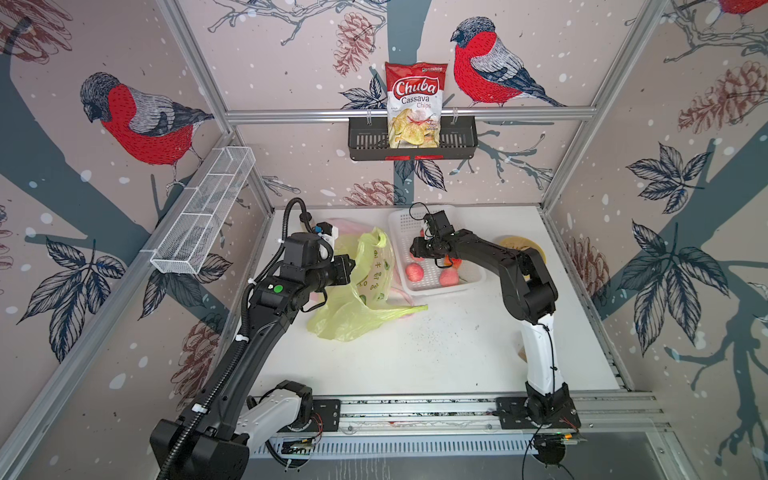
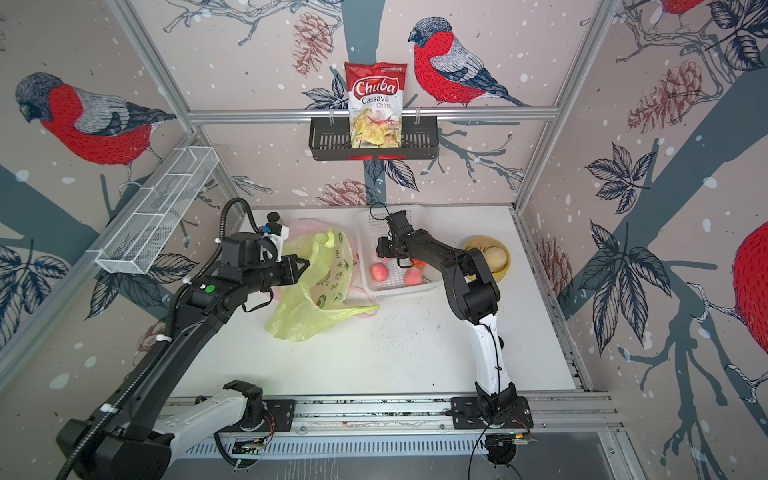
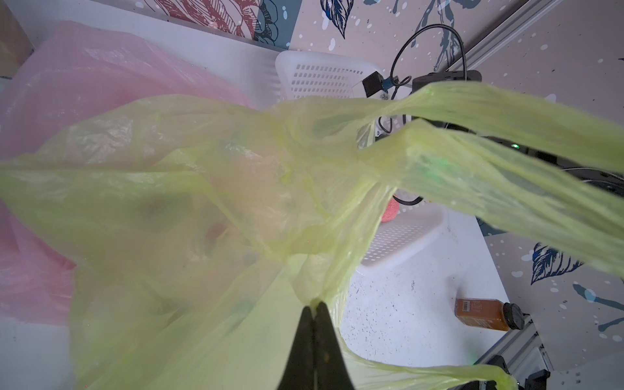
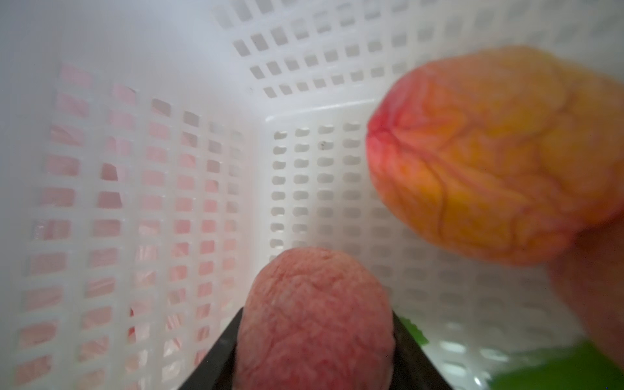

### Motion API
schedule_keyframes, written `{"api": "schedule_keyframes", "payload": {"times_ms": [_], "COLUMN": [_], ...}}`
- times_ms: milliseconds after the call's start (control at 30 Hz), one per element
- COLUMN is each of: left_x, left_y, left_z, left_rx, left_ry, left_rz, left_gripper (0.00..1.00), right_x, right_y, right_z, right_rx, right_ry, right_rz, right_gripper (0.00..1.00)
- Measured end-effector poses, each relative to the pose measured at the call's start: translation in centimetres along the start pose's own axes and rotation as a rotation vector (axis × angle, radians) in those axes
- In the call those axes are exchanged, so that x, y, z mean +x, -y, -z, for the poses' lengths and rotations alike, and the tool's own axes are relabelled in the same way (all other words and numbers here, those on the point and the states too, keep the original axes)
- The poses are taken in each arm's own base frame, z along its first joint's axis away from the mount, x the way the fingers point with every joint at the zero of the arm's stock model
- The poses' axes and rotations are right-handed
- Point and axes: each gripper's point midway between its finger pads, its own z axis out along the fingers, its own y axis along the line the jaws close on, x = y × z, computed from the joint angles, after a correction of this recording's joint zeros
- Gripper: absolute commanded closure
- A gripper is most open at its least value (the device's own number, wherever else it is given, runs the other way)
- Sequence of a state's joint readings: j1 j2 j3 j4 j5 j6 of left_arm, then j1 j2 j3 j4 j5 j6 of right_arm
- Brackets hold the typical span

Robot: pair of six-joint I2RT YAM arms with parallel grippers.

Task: Place the peach into a plastic bag & tie a knot
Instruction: Pick up the peach from the basket, then place the peach in the plastic bag.

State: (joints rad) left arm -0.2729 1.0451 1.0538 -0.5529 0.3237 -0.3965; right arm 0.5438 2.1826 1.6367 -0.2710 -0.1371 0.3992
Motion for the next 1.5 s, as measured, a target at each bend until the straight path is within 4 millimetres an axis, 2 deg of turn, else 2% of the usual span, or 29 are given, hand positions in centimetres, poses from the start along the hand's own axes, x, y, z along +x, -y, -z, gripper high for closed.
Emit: {"api": "schedule_keyframes", "payload": {"times_ms": [67, 100, 233, 333, 433, 533, 600, 667, 767, 967, 1133, 1267, 1333, 1400, 1500], "left_x": [-0.1, -0.2, -0.8, -1.1, -1.2, -1.3, -1.3, -1.3, -1.3, -1.5, -1.5, -1.1, -1.0, -1.0, -0.8], "left_y": [-0.1, -0.2, 0.0, 0.3, 0.6, 0.8, 1.0, 1.2, 1.6, 2.1, 1.2, 0.6, 0.4, 0.1, -0.6], "left_z": [0.1, 0.1, 0.2, 0.3, 0.0, -0.3, -0.4, -0.5, -0.6, -0.3, -0.4, -0.9, -1.0, -1.1, -1.2], "left_rx": [0.01, 0.016, 0.046, 0.069, 0.092, 0.11, 0.126, 0.14, 0.167, 0.199, 0.205, 0.234, 0.251, 0.26, 0.271], "left_ry": [0.006, 0.01, 0.027, 0.036, 0.033, 0.031, 0.028, 0.027, 0.022, 0.035, 0.055, 0.055, 0.055, 0.058, 0.061], "left_rz": [0.014, 0.018, 0.038, 0.051, 0.056, 0.075, 0.082, 0.093, 0.097, 0.106, 0.144, 0.192, 0.212, 0.225, 0.254], "left_gripper": [1.0, 1.0, 1.0, 1.0, 1.0, 1.0, 1.0, 1.0, 1.0, 1.0, 1.0, 1.0, 1.0, 1.0, 1.0], "right_x": [-0.2, -0.5, -2.8, -3.1, -1.9, 0.7, 2.3, 3.6, 4.0, 3.7, 4.2, 5.2, 5.4, 5.4, 5.4], "right_y": [-0.3, -0.8, -3.5, -5.0, -7.6, -11.9, -14.7, -17.3, -19.9, -22.1, -21.9, -21.0, -20.5, -20.1, -20.1], "right_z": [1.8, 3.4, 11.6, 17.1, 21.4, 24.4, 25.4, 25.6, 24.7, 19.6, 15.8, 12.9, 11.6, 11.0, 10.9], "right_rx": [-0.008, -0.021, -0.103, -0.161, -0.243, -0.362, -0.434, -0.492, -0.528, -0.505, -0.46, -0.43, -0.415, -0.4, -0.401], "right_ry": [0.018, 0.037, 0.176, 0.261, 0.305, 0.304, 0.287, 0.258, 0.228, 0.137, 0.056, -0.01, -0.03, -0.035, -0.037], "right_rz": [0.002, 0.006, 0.031, 0.054, 0.104, 0.194, 0.246, 0.289, 0.318, 0.314, 0.283, 0.243, 0.219, 0.209, 0.209], "right_gripper": [0.56, 0.58, 0.62, 0.62, 0.59, 0.58, 0.57, 0.57, 0.57, 0.49, 0.4, 0.17, 0.11, 0.07, 0.06]}}
